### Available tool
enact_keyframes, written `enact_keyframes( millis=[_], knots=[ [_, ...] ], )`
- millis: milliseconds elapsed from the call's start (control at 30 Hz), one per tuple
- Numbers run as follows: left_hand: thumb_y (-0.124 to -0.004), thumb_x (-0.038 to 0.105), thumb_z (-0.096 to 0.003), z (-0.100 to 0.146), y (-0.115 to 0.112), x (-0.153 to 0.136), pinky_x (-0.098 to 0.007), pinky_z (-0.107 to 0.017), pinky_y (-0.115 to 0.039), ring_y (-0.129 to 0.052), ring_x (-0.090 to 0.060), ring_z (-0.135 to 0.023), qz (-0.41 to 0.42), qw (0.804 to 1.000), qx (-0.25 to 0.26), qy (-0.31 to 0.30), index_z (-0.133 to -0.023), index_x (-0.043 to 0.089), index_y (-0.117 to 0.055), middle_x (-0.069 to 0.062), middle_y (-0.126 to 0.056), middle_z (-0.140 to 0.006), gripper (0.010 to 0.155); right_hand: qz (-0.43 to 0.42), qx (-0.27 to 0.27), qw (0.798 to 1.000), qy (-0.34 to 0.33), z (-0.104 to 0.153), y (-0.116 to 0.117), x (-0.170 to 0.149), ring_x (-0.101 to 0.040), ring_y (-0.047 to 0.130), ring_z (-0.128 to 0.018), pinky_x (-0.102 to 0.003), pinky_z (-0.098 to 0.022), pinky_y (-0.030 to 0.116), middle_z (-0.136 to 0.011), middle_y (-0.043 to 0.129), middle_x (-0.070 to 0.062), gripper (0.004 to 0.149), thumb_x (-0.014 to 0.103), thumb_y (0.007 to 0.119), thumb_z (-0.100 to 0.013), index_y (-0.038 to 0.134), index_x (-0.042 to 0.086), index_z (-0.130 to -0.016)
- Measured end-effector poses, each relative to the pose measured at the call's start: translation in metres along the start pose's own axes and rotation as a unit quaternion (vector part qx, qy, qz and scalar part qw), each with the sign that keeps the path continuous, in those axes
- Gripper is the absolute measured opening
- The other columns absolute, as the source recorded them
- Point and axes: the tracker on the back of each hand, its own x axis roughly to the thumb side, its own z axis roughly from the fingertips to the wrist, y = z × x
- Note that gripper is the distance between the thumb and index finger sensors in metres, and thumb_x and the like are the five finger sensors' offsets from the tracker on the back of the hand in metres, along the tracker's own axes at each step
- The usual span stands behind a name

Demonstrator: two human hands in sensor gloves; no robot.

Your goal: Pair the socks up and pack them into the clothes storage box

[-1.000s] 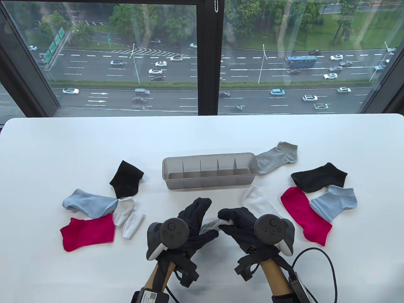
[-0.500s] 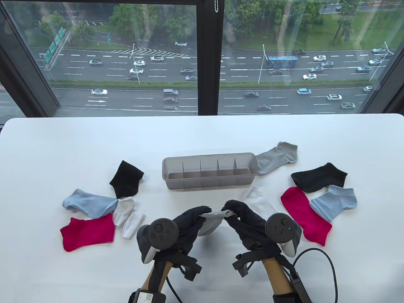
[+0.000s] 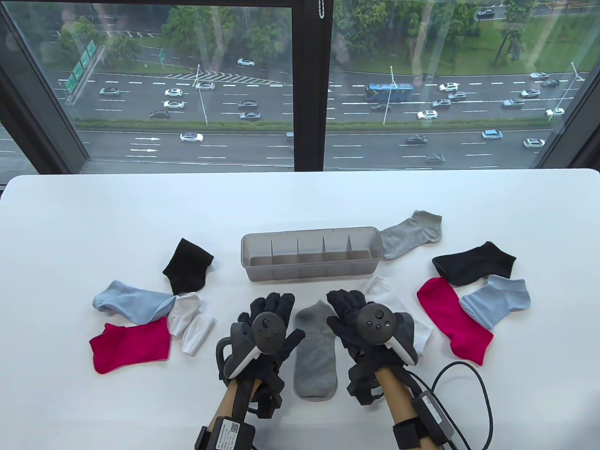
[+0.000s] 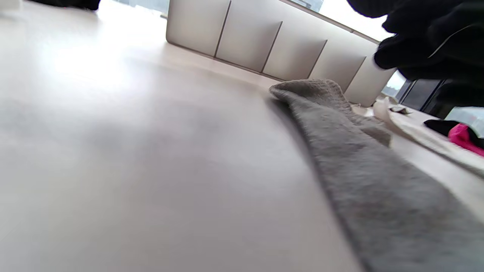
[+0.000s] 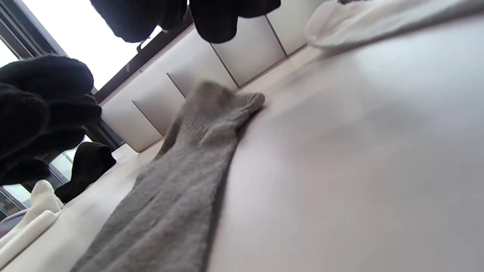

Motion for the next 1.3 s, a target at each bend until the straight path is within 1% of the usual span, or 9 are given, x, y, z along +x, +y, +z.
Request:
enact_keyframes(
  millis=[133, 300, 433, 567, 733, 900, 1167, 1233, 1300],
  knots=[
    [-0.051, 0.065, -0.05, 0.003, 0.001, -0.004, -0.055, -0.083, 0.001, 0.013, -0.022, -0.113, -0.075, 0.997, -0.012, 0.021, -0.111, 0.043, -0.006, 0.009, 0.008, -0.121, 0.079, -0.027, -0.044, 0.999, 0.013, 0.006, -0.025, -0.005, -0.03, 0.024, -0.116, -0.057, -0.085, 0.023, -0.126, 0.035, -0.006, 0.06, 0.044, 0.062, -0.059, 0.038, 0.034, -0.112],
    [-0.048, 0.066, -0.0497, 0.002, 0.002, -0.009, -0.054, -0.081, 0.005, 0.018, -0.021, -0.11, -0.095, 0.994, -0.028, 0.034, -0.109, 0.043, -0.001, 0.01, 0.014, -0.118, 0.08, -0.001, -0.113, 0.989, 0.095, 0.003, -0.074, -0.036, -0.032, 0.022, -0.116, -0.059, -0.085, 0.025, -0.127, 0.033, -0.008, 0.065, 0.047, 0.066, -0.057, 0.036, 0.033, -0.113],
    [-0.048, 0.065, -0.0501, 0.002, 0.006, -0.014, -0.053, -0.082, 0.005, 0.018, -0.02, -0.111, -0.087, 0.995, -0.017, 0.041, -0.11, 0.043, -0.002, 0.011, 0.013, -0.118, 0.078, 0.034, -0.154, 0.965, 0.208, -0.024, -0.123, -0.072, -0.035, 0.028, -0.115, -0.059, -0.085, 0.032, -0.126, 0.038, -0.01, 0.069, 0.048, 0.072, -0.055, 0.038, 0.031, -0.113],
    [-0.049, 0.064, -0.0504, 0.002, 0.008, -0.02, -0.053, -0.082, 0.004, 0.017, -0.02, -0.111, -0.07, 0.996, -0.019, 0.047, -0.11, 0.043, -0.004, 0.011, 0.012, -0.118, 0.078, 0.077, -0.106, 0.95, 0.282, -0.064, -0.147, -0.096, -0.036, 0.027, -0.116, -0.06, -0.085, 0.034, -0.126, 0.036, -0.009, 0.073, 0.048, 0.076, -0.054, 0.038, 0.031, -0.114],
    [-0.05, 0.063, -0.0507, 0.003, 0.009, -0.021, -0.052, -0.082, 0.004, 0.017, -0.02, -0.111, -0.079, 0.995, -0.021, 0.052, -0.11, 0.043, -0.005, 0.011, 0.012, -0.118, 0.077, 0.152, -0.045, 0.937, 0.313, -0.112, -0.141, -0.111, -0.034, 0.037, -0.114, -0.055, -0.085, 0.04, -0.126, 0.042, -0.007, 0.076, 0.049, 0.079, -0.051, 0.04, 0.031, -0.113],
    [-0.05, 0.062, -0.051, 0.006, 0.014, -0.017, -0.052, -0.082, 0.004, 0.016, -0.02, -0.111, -0.075, 0.996, -0.009, 0.042, -0.11, 0.042, -0.005, 0.011, 0.011, -0.118, 0.078, 0.149, 0.041, 0.935, 0.319, -0.154, -0.12, -0.127, -0.032, 0.037, -0.113, -0.051, -0.086, 0.041, -0.126, 0.043, -0.005, 0.076, 0.046, 0.082, -0.049, 0.042, 0.032, -0.112],
    [-0.051, 0.062, -0.0513, 0.0, 0.01, -0.013, -0.052, -0.082, 0.003, 0.016, -0.02, -0.111, -0.084, 0.995, -0.036, 0.042, -0.11, 0.042, -0.005, 0.011, 0.011, -0.118, 0.077, 0.212, 0.108, 0.914, 0.329, -0.199, -0.087, -0.145, -0.031, 0.039, -0.111, -0.051, -0.086, 0.041, -0.124, 0.044, -0.004, 0.078, 0.045, 0.084, -0.047, 0.042, 0.034, -0.112],
    [-0.051, 0.061, -0.0515, -0.001, 0.011, -0.016, -0.052, -0.082, 0.003, 0.015, -0.02, -0.111, -0.072, 0.996, -0.033, 0.045, -0.11, 0.042, -0.008, 0.011, 0.011, -0.118, 0.075, 0.199, 0.083, 0.921, 0.326, -0.202, -0.09, -0.149, -0.031, 0.048, -0.107, -0.05, -0.084, 0.047, -0.119, 0.051, -0.005, 0.074, 0.046, 0.085, -0.044, 0.051, 0.034, -0.108],
    [-0.051, 0.061, -0.0517, -0.002, 0.012, -0.019, -0.052, -0.082, 0.003, 0.015, -0.02, -0.111, -0.056, 0.997, -0.035, 0.049, -0.11, 0.043, -0.008, 0.011, 0.011, -0.118, 0.075, 0.197, 0.063, 0.923, 0.323, -0.203, -0.094, -0.151, -0.032, 0.065, -0.096, -0.049, -0.08, 0.055, -0.106, 0.067, -0.004, 0.052, 0.038, 0.086, -0.048, 0.069, 0.033, -0.096]
  ],
)
